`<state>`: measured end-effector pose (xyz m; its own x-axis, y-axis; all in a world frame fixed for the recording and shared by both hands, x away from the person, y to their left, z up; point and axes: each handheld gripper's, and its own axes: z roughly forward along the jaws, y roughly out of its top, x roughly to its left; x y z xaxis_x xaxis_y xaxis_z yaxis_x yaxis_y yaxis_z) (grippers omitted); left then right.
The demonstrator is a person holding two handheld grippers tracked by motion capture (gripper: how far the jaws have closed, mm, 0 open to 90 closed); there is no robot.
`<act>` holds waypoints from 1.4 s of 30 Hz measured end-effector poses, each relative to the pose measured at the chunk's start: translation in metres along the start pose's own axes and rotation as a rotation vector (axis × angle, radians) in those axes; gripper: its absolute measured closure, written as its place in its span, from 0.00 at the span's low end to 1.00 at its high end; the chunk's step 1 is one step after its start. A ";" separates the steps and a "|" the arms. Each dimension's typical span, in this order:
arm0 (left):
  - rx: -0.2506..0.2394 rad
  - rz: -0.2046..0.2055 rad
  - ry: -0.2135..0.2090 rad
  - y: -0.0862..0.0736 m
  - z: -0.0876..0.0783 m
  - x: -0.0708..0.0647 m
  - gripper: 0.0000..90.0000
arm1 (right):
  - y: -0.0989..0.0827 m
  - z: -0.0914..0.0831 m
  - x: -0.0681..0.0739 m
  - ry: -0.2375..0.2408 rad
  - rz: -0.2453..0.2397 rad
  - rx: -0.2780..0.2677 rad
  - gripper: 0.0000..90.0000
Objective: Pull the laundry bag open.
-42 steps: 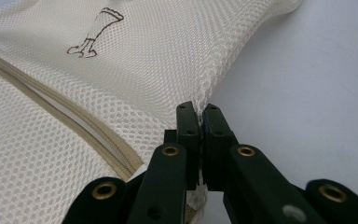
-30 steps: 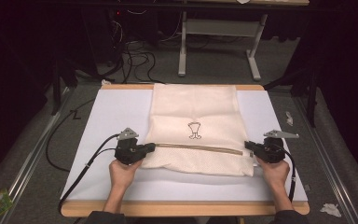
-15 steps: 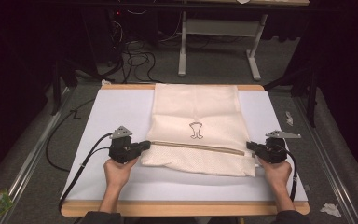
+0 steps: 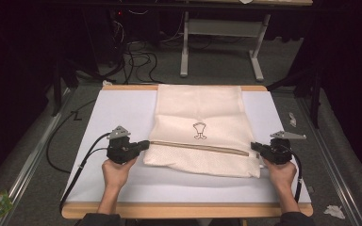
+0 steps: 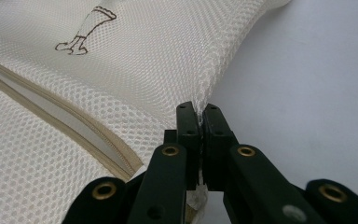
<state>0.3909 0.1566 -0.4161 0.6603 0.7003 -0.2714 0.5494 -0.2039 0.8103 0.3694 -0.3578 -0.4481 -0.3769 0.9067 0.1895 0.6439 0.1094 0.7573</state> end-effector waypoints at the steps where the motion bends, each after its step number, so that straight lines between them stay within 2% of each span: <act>1: 0.000 0.000 0.000 0.000 0.000 0.000 0.97 | 0.000 0.000 0.000 0.000 0.000 0.000 0.98; 17: -0.011 -0.016 -0.009 -0.004 -0.006 0.005 0.97 | 0.004 -0.005 -0.003 -0.006 -0.013 -0.002 0.99; 22: -0.006 -0.020 0.001 -0.005 -0.007 0.005 0.97 | 0.005 -0.007 -0.003 -0.003 -0.019 -0.010 0.99; 24: -0.005 -0.025 0.010 -0.006 -0.010 0.006 0.97 | 0.006 -0.007 -0.003 -0.016 -0.032 -0.004 0.99; 33: 0.009 -0.025 0.013 -0.010 -0.010 0.006 0.97 | 0.007 -0.010 -0.005 -0.018 -0.013 -0.008 0.99; 36: -0.003 -0.049 -0.016 -0.009 -0.012 0.004 0.97 | 0.007 -0.010 -0.004 -0.002 -0.017 0.009 0.98; 42: -0.001 -0.053 -0.021 -0.010 -0.012 0.002 0.96 | 0.005 -0.010 -0.002 0.012 -0.018 0.047 0.98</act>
<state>0.3803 0.1679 -0.4190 0.6407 0.6955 -0.3252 0.5836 -0.1660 0.7949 0.3668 -0.3631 -0.4384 -0.3963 0.8995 0.1839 0.6673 0.1446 0.7306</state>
